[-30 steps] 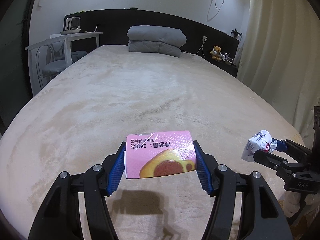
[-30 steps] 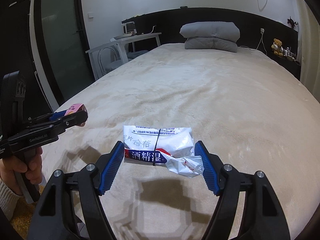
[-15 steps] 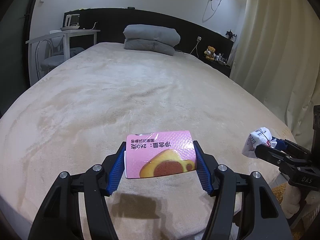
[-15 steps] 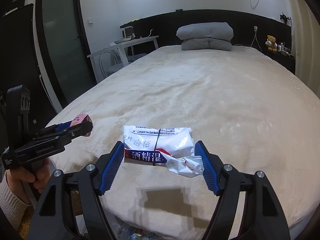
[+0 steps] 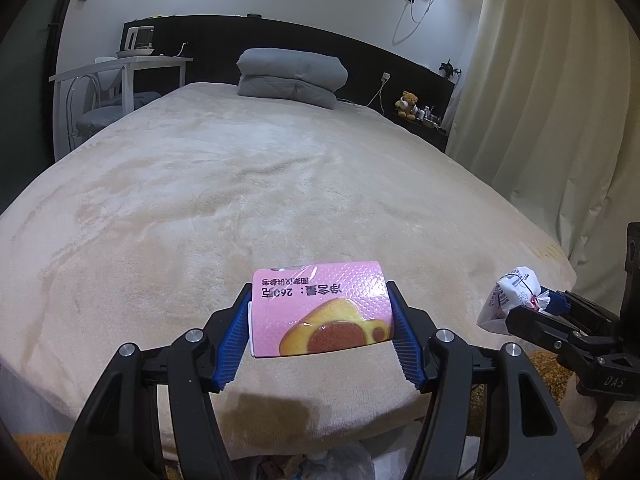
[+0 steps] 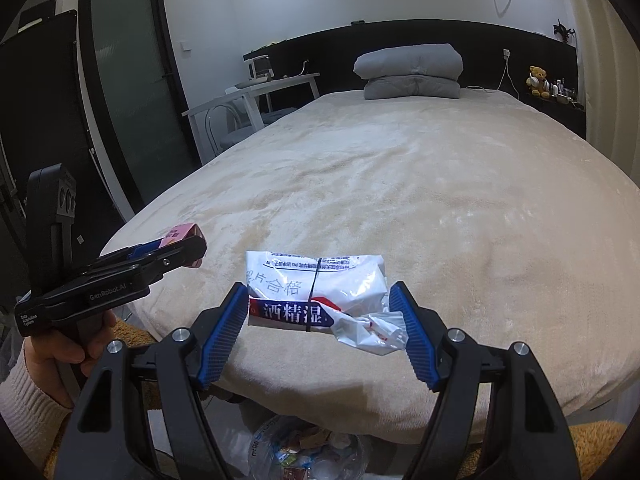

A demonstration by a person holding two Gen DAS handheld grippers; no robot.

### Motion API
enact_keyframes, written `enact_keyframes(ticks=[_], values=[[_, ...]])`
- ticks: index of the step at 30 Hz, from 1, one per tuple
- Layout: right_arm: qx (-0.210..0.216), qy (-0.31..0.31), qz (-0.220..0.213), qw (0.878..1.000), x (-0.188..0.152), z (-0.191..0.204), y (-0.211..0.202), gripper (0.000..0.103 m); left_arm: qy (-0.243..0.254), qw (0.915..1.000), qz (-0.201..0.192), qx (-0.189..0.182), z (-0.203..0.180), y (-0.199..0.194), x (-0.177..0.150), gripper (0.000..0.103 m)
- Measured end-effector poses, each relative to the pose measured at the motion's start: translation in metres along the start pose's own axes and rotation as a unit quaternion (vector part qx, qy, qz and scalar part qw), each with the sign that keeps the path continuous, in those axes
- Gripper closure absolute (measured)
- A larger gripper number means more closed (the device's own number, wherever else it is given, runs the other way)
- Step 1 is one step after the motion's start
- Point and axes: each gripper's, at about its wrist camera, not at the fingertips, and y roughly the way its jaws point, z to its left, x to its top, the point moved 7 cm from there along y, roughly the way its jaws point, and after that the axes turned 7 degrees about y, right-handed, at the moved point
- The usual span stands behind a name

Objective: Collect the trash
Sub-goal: 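Lower both held items past the bed edge toward the clear plastic bag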

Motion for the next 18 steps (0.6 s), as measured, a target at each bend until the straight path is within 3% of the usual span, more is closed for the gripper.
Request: enact_keyframes(ticks=[10, 18], values=[[0.002, 0.004, 0.004, 1.0, -0.032, 0.004, -0.025, 0.031, 0.002, 0.9998, 0.011, -0.015, -0.019, -0.018, -0.032, 0.041], [0.012, 0.011, 0.022, 1.0, -0.058, 0.008, -0.032, 0.031, -0.004, 0.9984, 0.043, -0.037, -0.033, -0.02, -0.065, 0.041]])
